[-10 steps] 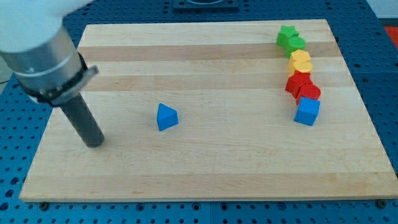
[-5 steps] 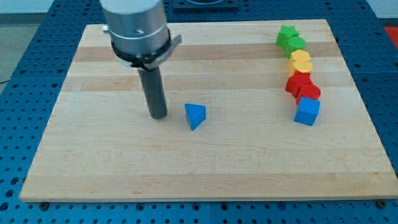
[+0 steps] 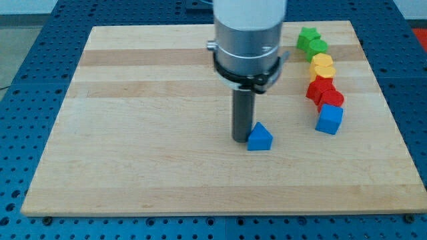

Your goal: Move the blue triangle below the blue cube

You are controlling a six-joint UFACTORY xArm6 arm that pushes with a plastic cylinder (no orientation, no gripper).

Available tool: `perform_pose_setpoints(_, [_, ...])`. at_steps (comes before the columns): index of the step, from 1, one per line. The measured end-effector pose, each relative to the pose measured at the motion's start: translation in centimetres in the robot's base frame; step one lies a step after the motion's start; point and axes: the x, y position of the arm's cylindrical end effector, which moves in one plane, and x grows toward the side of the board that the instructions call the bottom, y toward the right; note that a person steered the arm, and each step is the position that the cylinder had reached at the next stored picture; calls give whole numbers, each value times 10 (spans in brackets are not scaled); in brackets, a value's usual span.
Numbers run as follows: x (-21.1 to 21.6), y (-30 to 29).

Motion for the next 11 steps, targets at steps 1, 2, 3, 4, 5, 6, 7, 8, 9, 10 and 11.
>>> perform_pose_setpoints(1, [10, 40])
perform_pose_setpoints(2, [11, 52])
perform_pose_setpoints(3, [25, 21])
perform_pose_setpoints(4, [49, 24])
perform_pose_setpoints(5, [37, 31])
perform_pose_setpoints(6, [26, 45])
perform_pose_setpoints(7, [26, 86])
perform_pose_setpoints(8, [26, 101])
perform_pose_setpoints(9, [50, 101])
perform_pose_setpoints(10, [66, 121])
perform_pose_setpoints(11, [59, 126])
